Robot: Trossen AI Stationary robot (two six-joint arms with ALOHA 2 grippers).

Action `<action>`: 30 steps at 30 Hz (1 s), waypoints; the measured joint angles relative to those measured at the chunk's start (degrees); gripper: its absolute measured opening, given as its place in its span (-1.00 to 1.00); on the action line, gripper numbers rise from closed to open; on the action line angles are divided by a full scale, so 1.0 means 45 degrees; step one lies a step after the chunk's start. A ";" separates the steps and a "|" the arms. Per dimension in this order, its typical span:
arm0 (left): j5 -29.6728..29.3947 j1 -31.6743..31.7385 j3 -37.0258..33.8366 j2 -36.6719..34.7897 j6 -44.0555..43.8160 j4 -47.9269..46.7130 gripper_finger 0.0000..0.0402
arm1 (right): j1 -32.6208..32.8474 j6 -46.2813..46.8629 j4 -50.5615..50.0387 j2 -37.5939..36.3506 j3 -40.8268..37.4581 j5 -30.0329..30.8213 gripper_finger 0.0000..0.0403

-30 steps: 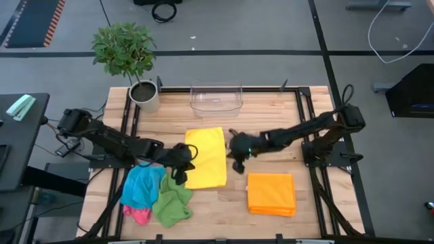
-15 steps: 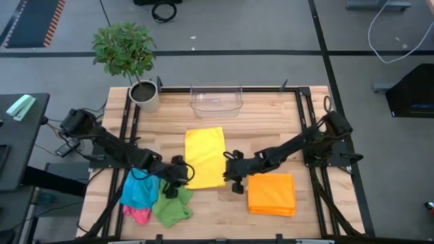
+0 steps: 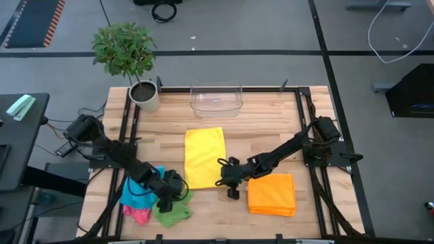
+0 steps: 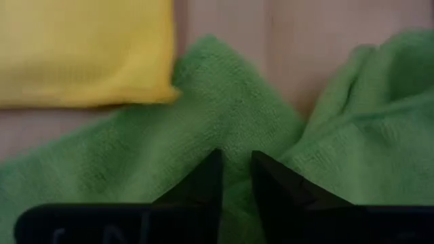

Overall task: Fold microfiber towels
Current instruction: Fold the yellow towel on the table

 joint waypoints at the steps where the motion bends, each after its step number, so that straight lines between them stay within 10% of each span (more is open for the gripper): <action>1: 0.0118 -0.0129 0.0013 0.0227 -0.0406 0.0114 -0.59 | 0.0047 0.0071 -0.0025 -0.0017 0.0004 0.0005 -0.79; 15: 0.1292 -0.1324 -0.0061 -0.0283 -0.1054 -0.0263 -0.75 | 0.0297 0.0670 -0.0890 -0.0017 -0.0012 0.0336 -0.79; 30: -0.0718 -0.0066 -0.0079 -0.2072 0.3620 -0.0078 -0.82 | 0.0345 -0.2566 -0.1932 -0.2319 -0.0016 0.0539 -0.76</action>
